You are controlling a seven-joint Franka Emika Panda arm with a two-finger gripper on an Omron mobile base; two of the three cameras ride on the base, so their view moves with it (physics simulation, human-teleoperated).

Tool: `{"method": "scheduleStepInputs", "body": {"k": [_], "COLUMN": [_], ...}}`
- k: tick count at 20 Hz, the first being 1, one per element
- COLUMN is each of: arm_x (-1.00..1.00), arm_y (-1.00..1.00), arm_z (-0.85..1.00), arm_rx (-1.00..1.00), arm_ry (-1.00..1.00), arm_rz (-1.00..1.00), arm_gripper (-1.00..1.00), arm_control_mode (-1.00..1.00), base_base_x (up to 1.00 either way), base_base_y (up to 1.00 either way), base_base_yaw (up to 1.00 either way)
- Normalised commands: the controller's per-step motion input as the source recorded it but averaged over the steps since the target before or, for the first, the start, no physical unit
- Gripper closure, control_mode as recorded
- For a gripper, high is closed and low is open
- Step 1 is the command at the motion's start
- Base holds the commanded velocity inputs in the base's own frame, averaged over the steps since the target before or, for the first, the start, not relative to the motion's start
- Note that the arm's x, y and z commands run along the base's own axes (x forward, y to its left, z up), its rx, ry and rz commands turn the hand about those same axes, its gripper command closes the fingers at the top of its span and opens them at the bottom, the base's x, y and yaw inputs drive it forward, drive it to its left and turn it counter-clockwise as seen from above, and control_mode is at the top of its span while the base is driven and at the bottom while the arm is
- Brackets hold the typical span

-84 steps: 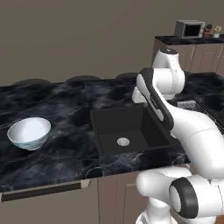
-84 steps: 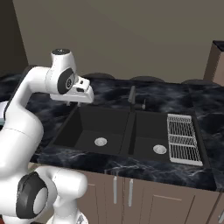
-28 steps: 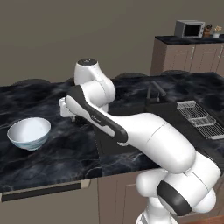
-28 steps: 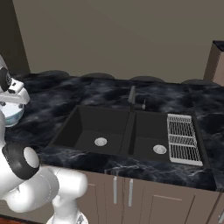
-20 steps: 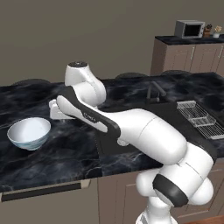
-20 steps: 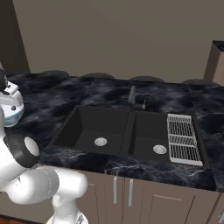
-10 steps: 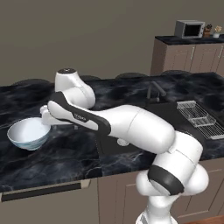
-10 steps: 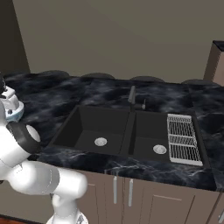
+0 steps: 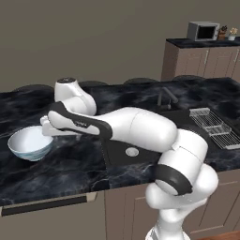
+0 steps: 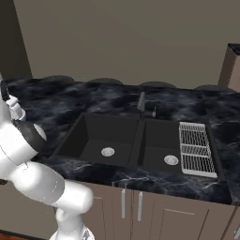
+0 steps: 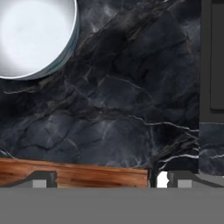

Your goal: Place the bowl in the left basin and the cup in the right basin of the sink.

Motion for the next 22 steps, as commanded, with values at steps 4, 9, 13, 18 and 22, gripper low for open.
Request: {"method": "scheduleStepInputs", "body": {"k": [4, 9, 13, 18, 22], "arm_x": [0.27, 0.24, 0.32, 0.31, 0.29], "arm_y": [0.08, 0.16, 0.25, 0.24, 0.18], "arm_z": [-0.13, -0.14, -0.13, -0.10, -0.11], "arm_rx": [0.00, -0.01, -0.06, -0.08, -0.08], "arm_ry": [0.07, 0.07, 0.02, 0.01, 0.03], "arm_rz": [0.00, 0.00, 0.00, 0.00, 0.00], "arm_gripper": [-1.00, -1.00, -1.00, -1.00, -1.00], "arm_control_mode": [-1.00, -1.00, -1.00, -1.00, -1.00], "base_base_x": [0.00, 0.00, 0.00, 0.00, 0.00], "base_base_y": [0.00, 0.00, 0.00, 0.00, 0.00], "base_base_yaw": [0.00, 0.00, 0.00, 0.00, 0.00]}}
